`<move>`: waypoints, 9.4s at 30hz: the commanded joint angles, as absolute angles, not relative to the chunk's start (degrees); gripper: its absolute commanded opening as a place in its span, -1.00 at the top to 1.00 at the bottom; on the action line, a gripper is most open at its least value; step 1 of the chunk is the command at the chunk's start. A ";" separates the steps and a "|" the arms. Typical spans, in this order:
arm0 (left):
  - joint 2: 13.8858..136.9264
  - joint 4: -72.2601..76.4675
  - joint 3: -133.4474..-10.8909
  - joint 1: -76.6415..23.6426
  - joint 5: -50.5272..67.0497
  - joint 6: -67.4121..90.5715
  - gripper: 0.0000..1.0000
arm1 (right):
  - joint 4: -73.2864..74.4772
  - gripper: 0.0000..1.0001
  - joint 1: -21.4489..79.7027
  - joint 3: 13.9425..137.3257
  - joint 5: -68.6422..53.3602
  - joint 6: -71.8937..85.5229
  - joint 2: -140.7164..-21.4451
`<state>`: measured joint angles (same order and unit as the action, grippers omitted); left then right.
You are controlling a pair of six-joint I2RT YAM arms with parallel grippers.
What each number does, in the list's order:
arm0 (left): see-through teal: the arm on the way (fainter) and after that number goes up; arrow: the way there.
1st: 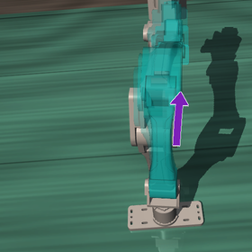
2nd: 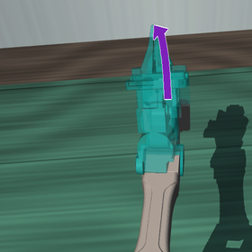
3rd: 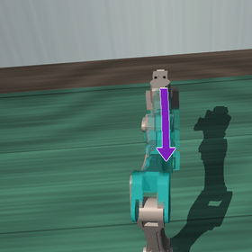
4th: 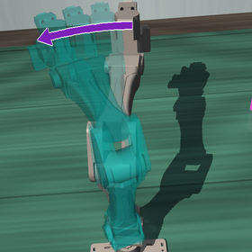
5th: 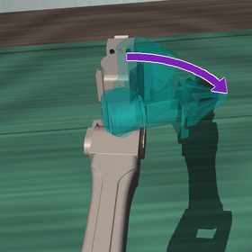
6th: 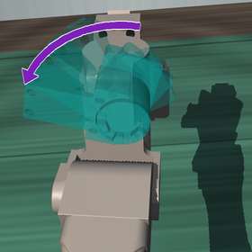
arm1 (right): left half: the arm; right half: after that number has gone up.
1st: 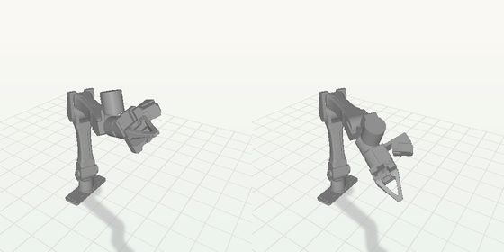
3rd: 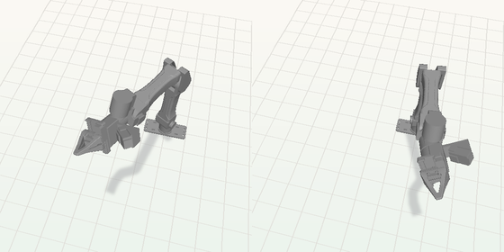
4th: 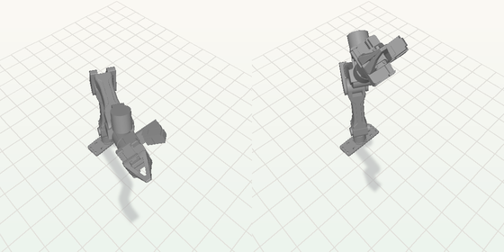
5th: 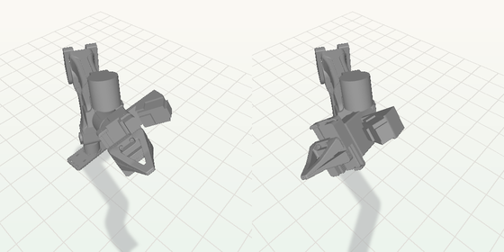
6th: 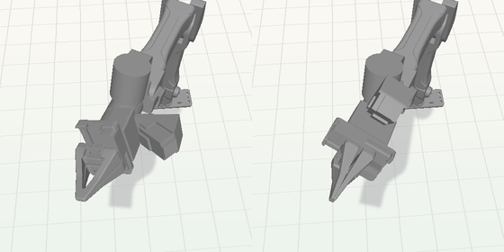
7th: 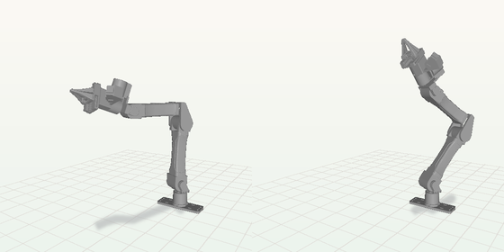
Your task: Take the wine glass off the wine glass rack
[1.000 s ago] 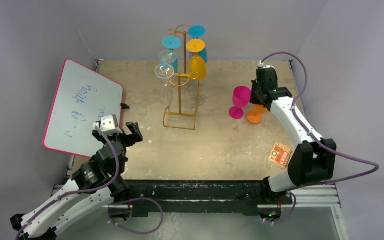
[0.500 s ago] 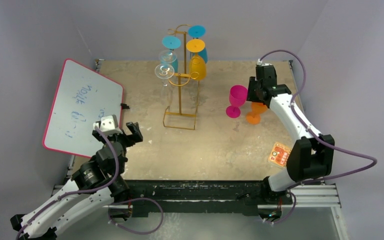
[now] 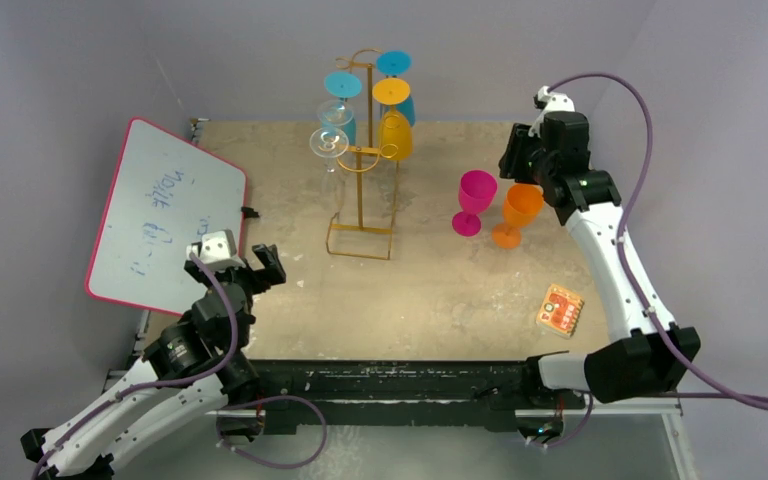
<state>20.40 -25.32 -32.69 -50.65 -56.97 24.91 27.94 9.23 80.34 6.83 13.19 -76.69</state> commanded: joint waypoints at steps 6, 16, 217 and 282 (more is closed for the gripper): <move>21.64 -23.82 -34.52 -50.53 -56.11 24.39 -0.83 | 14.08 -0.03 8.96 76.69 -21.32 22.45 -72.47; 22.82 -25.70 -36.03 -50.54 -56.43 25.80 -0.83 | -4.37 -0.13 9.03 77.19 -30.70 46.39 -80.27; 30.90 -36.79 -48.31 -50.53 -40.20 50.98 -0.95 | 3.83 1.00 13.45 67.32 -19.80 47.50 -55.77; 54.64 34.05 -22.92 -64.42 -5.44 65.44 0.33 | -13.30 1.00 23.91 31.32 -48.84 52.45 -43.38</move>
<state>55.96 31.20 -22.24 -64.20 -6.83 66.50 -10.63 23.64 27.90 -47.57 52.88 -44.10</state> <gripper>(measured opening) 0.384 0.008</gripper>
